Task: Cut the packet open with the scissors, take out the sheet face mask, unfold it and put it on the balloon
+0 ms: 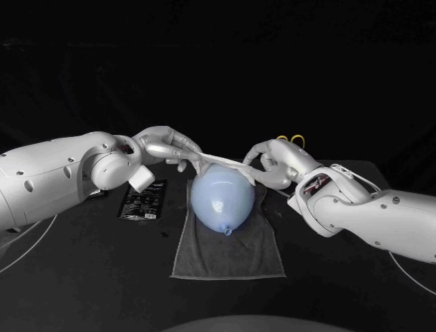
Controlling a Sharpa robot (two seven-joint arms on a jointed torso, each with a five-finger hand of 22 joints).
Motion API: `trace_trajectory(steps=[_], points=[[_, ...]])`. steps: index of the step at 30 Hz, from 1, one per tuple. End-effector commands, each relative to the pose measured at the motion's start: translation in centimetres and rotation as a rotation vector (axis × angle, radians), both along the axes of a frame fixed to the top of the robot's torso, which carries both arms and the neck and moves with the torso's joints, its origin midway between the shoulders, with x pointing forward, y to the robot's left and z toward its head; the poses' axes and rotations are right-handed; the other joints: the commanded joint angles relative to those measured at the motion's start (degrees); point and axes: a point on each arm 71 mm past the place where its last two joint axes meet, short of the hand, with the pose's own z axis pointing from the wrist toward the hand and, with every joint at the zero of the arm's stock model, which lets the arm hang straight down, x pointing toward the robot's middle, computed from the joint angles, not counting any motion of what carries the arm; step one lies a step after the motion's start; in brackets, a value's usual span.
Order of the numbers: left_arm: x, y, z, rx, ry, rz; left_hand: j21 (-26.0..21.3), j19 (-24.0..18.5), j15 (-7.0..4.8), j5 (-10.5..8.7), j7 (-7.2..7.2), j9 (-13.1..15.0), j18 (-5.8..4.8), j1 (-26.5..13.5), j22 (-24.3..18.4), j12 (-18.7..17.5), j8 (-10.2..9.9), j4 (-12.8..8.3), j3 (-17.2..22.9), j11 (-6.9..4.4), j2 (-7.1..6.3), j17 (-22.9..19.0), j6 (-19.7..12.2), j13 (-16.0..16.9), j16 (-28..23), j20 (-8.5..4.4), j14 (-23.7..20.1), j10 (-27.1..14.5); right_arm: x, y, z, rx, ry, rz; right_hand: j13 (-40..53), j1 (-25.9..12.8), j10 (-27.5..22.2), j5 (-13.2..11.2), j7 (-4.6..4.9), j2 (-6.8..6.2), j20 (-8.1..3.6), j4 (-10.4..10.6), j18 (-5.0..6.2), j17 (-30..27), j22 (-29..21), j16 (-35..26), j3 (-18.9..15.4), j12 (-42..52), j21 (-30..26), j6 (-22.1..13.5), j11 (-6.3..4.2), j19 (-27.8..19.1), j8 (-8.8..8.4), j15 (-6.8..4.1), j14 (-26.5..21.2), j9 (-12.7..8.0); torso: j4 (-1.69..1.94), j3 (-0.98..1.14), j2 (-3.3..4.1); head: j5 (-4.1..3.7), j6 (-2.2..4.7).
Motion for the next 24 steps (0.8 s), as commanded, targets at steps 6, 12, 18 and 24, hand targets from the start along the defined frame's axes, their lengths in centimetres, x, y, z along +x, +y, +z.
trace_trajectory(steps=[6,12,18,24], points=[[0.0,-0.1,0.2,-0.01,-0.006,-0.007,0.2,0.2,-0.05,0.19,0.08,0.4,0.37,-0.3,0.1,0.3,0.2,-0.3,-0.2,0.02,0.11,0.0,0.3,0.1,0.3,-0.09,0.5,0.5,0.0,-0.7,0.0,-0.021,0.0,0.001,7.7,0.5,0.2,0.3,-0.11,1.33,0.05,-0.6,0.59,15.0,9.2,0.2,1.3,0.2,0.8,0.9,-0.36,-0.2,1.13,0.09,6.0,0.5,0.01,0.03,0.01,-0.46,0.02],[0.1,0.0,0.2,-0.009,-0.007,-0.003,0.1,0.2,-0.04,0.19,0.06,0.4,0.37,-0.4,0.0,0.3,0.2,-0.3,-0.2,0.0,0.14,0.1,0.3,0.1,0.3,-0.09,0.6,0.5,0.1,-1.2,0.0,-0.031,0.004,-0.001,7.8,0.6,0.3,0.2,-0.16,1.78,-0.02,-0.9,0.56,15.0,9.2,0.2,1.9,0.3,1.1,0.9,-0.45,-0.1,1.68,0.01,6.0,0.8,0.01,0.02,0.0,-0.82,0.06],[0.1,0.0,0.2,-0.01,-0.008,-0.003,0.1,0.2,-0.04,0.19,0.06,0.4,0.37,-0.4,0.0,0.3,0.2,-0.3,-0.2,0.0,0.15,0.0,0.3,0.1,0.3,-0.09,0.6,0.5,0.1,-1.3,0.0,-0.037,0.007,0.017,9.4,0.4,2.1,-4.4,-0.43,3.18,-0.32,-2.1,0.37,15.0,9.5,0.2,6.2,2.2,2.3,1.0,-0.72,0.3,3.02,-0.27,6.0,1.5,0.0,0.01,0.02,-1.11,0.0],[0.2,0.0,0.3,-0.019,-0.014,0.004,-0.4,0.1,-0.03,0.18,0.14,0.5,0.32,-2.1,-0.3,0.4,0.1,0.6,-1.2,-0.09,0.52,-0.9,0.1,0.1,0.2,0.03,0.1,0.4,0.2,-1.5,0.3,0.014,0.015,0.025,9.3,-0.7,2.1,-12.1,-0.49,3.69,-0.35,-2.5,0.32,15.0,9.5,0.2,7.8,2.0,2.5,0.6,-0.74,0.3,3.63,-0.29,6.0,1.8,0.05,0.03,0.04,-1.21,-0.06]])
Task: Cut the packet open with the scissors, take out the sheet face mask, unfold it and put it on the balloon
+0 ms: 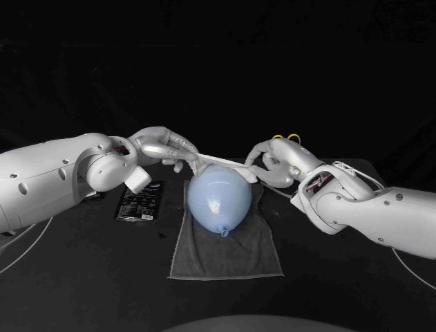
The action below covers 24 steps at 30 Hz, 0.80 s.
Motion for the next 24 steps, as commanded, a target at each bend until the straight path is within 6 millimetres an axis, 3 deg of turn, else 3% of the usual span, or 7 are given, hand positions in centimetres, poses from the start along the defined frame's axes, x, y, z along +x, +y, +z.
trace_trajectory(steps=[1,11,24], points=[[0.2,0.1,0.3,-0.02,-0.017,0.005,-0.5,0.1,0.16,0.24,0.2,0.6,0.36,-1.1,-0.4,0.3,0.1,0.4,-0.7,-0.13,0.34,-0.3,0.2,0.1,0.0,0.04,-0.1,0.4,0.2,-0.1,0.4,0.035,0.008,0.021,9.3,-0.5,1.5,-0.8,-0.16,0.29,-0.19,0.2,0.33,15.1,9.5,0.2,0.2,-0.1,0.1,-0.2,-0.08,0.1,0.33,-0.29,6.0,0.2,0.04,0.01,0.02,0.06,0.0],[1.2,0.5,2.0,-0.013,-0.081,0.028,-1.3,0.1,0.01,0.23,-0.11,0.9,0.36,-2.0,-0.9,0.4,0.3,1.2,-2.0,-0.35,1.17,-0.4,-0.3,0.2,-0.1,0.16,-0.2,0.2,1.8,-0.5,2.7,0.058,-0.038,0.014,9.5,-0.8,1.6,-0.9,-0.21,0.27,-0.19,0.3,0.3,15.1,9.6,0.2,0.0,0.1,0.3,-0.2,-0.1,0.1,0.45,-0.3,6.0,0.2,0.06,-0.05,-0.04,-0.08,0.23],[3.2,0.9,7.5,0.103,-0.25,0.007,-2.1,0.6,-0.47,0.23,-0.99,1.3,0.38,-2.6,-1.5,1.2,0.8,1.7,-4.0,-0.95,1.03,2.2,0.3,0.5,0.1,0.2,1.7,1.1,4.6,-0.5,7.0,0.056,-0.075,0.004,9.7,-0.9,1.9,-0.9,-0.4,0.07,-0.23,0.2,0.26,15.1,9.6,0.2,-0.4,0.4,0.5,0.0,-0.23,0.2,0.86,-0.37,6.0,0.5,0.06,-0.06,-0.17,-0.09,1.37]])
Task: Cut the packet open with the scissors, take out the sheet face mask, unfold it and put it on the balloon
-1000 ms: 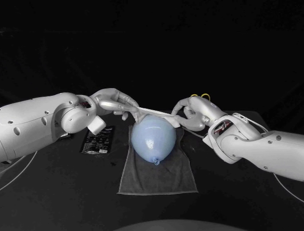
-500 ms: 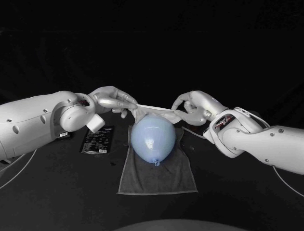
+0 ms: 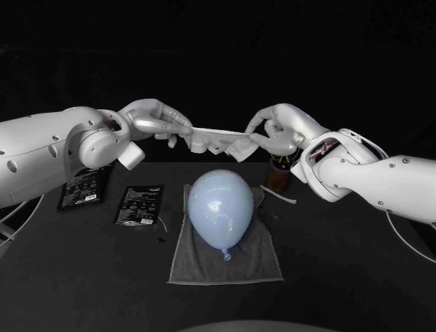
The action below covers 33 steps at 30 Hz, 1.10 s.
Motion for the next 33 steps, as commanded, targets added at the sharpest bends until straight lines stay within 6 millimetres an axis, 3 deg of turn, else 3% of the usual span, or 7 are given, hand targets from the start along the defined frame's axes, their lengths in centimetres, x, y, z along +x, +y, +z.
trace_trajectory(steps=[1,14,33], points=[[0.4,0.1,1.2,0.065,-0.072,-0.015,-0.4,0.5,-0.11,0.24,-0.36,1.3,0.43,-0.7,-0.1,0.4,0.4,0.1,-0.7,-0.2,0.19,0.8,0.2,0.1,0.1,-0.03,0.8,0.5,0.6,-0.1,0.7,-0.003,0.039,0.006,9.6,-0.7,1.9,-0.2,-0.24,-0.22,-0.26,0.1,0.27,15.1,9.6,0.2,-0.4,0.1,0.0,0.3,-0.17,0.2,0.28,-0.38,6.0,0.2,-0.02,-0.01,-0.06,0.12,0.48],[1.3,0.2,2.6,0.11,-0.096,-0.025,-0.5,1.5,-0.59,0.24,-1.12,1.1,0.38,-1.3,-0.2,0.5,0.3,1.1,-1.7,-0.67,0.11,2.4,0.8,0.1,0.2,-0.19,2.3,1.4,2.2,0.2,3.0,-0.07,0.046,0.014,9.6,-0.7,1.8,-0.2,-0.29,-0.25,-0.27,0.1,0.28,15.1,9.6,0.2,-0.5,0.0,0.0,0.4,-0.21,0.2,0.39,-0.41,6.0,0.2,-0.06,0.02,0.12,0.17,1.51],[1.4,-0.2,2.6,0.134,-0.099,-0.035,-0.6,2.0,-0.78,0.26,-1.52,0.9,0.31,-1.4,0.0,0.4,0.2,1.7,-2.2,-0.92,0.18,2.6,0.8,0.1,0.2,-0.27,2.5,1.7,2.8,0.6,3.2,-0.116,0.048,0.018,9.5,-0.7,1.8,-0.2,-0.32,-0.26,-0.28,0.0,0.28,15.1,9.6,0.2,-0.6,-0.1,0.0,0.4,-0.23,0.1,0.43,-0.42,6.0,0.3,-0.06,0.06,0.07,0.44,1.34]])
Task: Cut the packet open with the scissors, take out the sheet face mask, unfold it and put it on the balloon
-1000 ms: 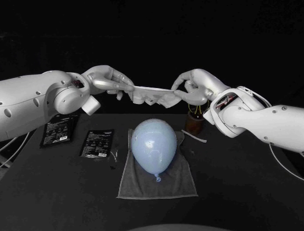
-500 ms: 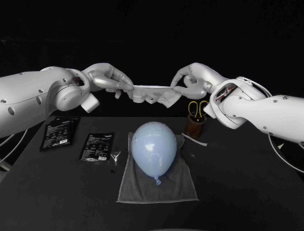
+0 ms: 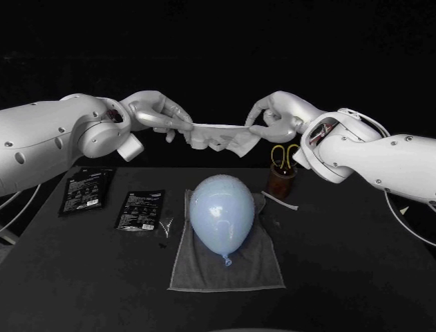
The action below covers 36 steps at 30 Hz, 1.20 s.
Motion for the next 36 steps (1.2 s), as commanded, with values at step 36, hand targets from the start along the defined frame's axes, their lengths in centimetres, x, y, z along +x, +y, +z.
trace_trajectory(steps=[36], points=[[-4.6,-1.6,-4.9,0.083,-0.178,-0.151,-0.7,0.0,-0.33,0.2,-0.09,0.8,0.81,0.5,-0.8,-0.1,0.1,-0.2,-0.2,-0.07,-0.01,-1.0,0.2,0.0,0.2,-0.23,-0.2,-0.1,-6.5,-0.4,-5.5,-0.039,0.091,0.057,9.4,-0.5,1.6,-0.2,0.05,0.13,-0.35,0.0,0.24,15.1,9.6,0.2,-0.4,-0.2,0.2,0.4,0.02,0.2,0.35,-0.49,6.0,0.2,-0.02,0.02,-0.02,-0.73,-1.86]])
